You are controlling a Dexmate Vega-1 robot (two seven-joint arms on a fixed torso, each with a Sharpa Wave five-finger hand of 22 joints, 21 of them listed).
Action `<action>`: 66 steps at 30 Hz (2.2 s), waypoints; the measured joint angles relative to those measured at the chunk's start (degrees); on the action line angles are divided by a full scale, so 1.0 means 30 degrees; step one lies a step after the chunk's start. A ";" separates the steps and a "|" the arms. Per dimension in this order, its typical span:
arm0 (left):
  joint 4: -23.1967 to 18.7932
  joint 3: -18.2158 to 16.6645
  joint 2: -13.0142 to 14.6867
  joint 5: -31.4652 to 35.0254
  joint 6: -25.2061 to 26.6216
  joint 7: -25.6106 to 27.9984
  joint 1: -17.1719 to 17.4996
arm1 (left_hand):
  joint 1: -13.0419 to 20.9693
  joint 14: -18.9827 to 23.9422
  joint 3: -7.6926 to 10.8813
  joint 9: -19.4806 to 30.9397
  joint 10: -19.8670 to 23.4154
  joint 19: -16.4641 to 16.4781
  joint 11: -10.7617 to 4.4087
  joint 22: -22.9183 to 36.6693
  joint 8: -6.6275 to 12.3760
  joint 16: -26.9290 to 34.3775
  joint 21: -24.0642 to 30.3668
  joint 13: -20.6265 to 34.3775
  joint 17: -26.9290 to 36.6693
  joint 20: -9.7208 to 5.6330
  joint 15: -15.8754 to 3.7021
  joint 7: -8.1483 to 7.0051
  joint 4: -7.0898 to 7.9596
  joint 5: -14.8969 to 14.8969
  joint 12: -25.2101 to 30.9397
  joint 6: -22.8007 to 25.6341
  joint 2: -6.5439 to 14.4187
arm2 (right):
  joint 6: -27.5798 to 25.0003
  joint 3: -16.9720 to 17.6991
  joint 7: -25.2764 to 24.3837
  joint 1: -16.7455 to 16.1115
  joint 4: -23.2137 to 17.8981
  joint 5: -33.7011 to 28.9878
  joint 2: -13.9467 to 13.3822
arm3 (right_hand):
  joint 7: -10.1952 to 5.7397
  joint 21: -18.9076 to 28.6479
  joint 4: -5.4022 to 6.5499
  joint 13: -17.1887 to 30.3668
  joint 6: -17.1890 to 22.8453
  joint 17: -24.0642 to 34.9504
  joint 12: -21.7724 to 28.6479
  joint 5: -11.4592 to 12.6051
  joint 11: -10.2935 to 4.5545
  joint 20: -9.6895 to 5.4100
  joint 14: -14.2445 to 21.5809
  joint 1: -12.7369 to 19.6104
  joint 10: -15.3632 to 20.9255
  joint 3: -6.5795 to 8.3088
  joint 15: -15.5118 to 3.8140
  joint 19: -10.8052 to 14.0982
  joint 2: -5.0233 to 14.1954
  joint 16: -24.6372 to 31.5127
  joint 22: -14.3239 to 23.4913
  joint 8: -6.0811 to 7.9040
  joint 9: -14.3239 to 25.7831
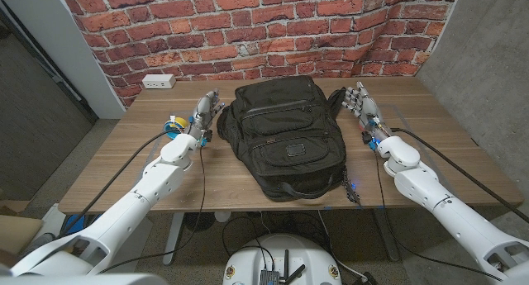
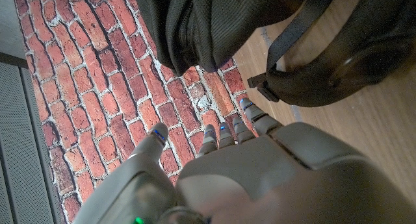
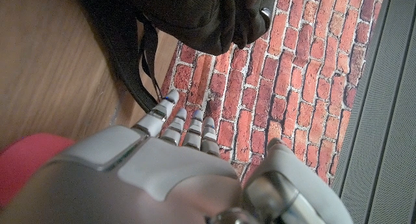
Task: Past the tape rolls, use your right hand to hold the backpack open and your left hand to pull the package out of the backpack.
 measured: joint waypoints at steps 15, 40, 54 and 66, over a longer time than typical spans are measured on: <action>-0.1251 -0.0311 0.0331 0.0215 0.0681 0.1170 0.0548 | -0.0006 0.0143 -0.0003 -0.0001 0.0000 -0.0001 0.0001 -0.0003 0.0000 -0.0001 0.0000 -0.0001 0.0002 0.0000 -0.0001 0.0001 -0.0316 0.0000 0.0000 0.0000 -0.0006 | 0.0873 0.0509 0.0076 -0.1348 -0.1557 -0.0648 -0.1147 | -0.0171 -0.0012 -0.0236 -0.0001 0.0034 -0.0178 0.0000 0.0073 -0.0141 -0.0142 0.0239 0.0143 -0.0005 0.0235 -0.0240 -0.0061 0.0142 0.0000 -0.0001 0.0000 -0.0002; -0.2561 -0.0750 0.1372 -0.0244 0.2883 0.1455 0.0324 | 0.0149 0.0375 0.0142 -0.0003 0.0223 -0.0002 -0.0013 -0.0004 0.0000 -0.0002 0.0000 -0.0002 0.0004 -0.0001 0.0030 0.0003 -0.0670 0.0000 -0.0001 0.0207 0.0042 | 0.3028 0.1673 -0.0834 -0.4182 -0.3836 -0.2849 -0.2672 | -0.0472 0.0282 -0.0663 -0.0002 0.0677 -0.0354 0.0102 0.0072 -0.0274 -0.0270 0.1158 0.0404 0.0754 0.0664 -0.0478 0.0825 0.0200 0.0147 -0.0002 0.0145 -0.0004; -0.2970 -0.1041 0.1533 -0.0421 0.3293 0.2028 0.0655 | 0.0248 0.0691 0.0232 -0.0004 0.0553 0.0178 -0.0130 -0.0005 0.0000 -0.0002 0.0000 -0.0003 0.0005 -0.0032 0.0069 -0.0002 -0.0878 0.0000 -0.0001 0.0417 0.0143 | 0.4150 0.2513 -0.1662 -0.6004 -0.4727 -0.4886 -0.3331 | -0.0542 0.0281 -0.0904 -0.0003 0.1022 -0.0494 0.0146 0.0072 -0.0305 -0.0334 0.1578 0.0760 0.0991 0.0903 -0.0543 0.1235 0.0301 0.0182 -0.0003 0.0145 -0.0004; -0.2691 -0.1076 0.1487 -0.0385 0.3289 0.2178 0.0573 | 0.0247 0.0859 0.0289 -0.0004 0.0755 0.0244 -0.0133 -0.0004 0.0000 -0.0002 0.0000 -0.0004 0.0006 0.0036 0.0033 -0.0080 -0.0976 0.0000 -0.0001 0.0494 0.0142 | 0.5000 0.3230 -0.3026 -0.7318 -0.5141 -0.7662 -0.3429 | -0.0542 0.0278 -0.1209 -0.0003 0.1022 -0.0619 0.0123 -0.0006 -0.0482 -0.0367 0.1846 0.1111 0.1018 0.1209 -0.0684 0.1406 0.0454 0.0181 -0.0003 0.0144 -0.0005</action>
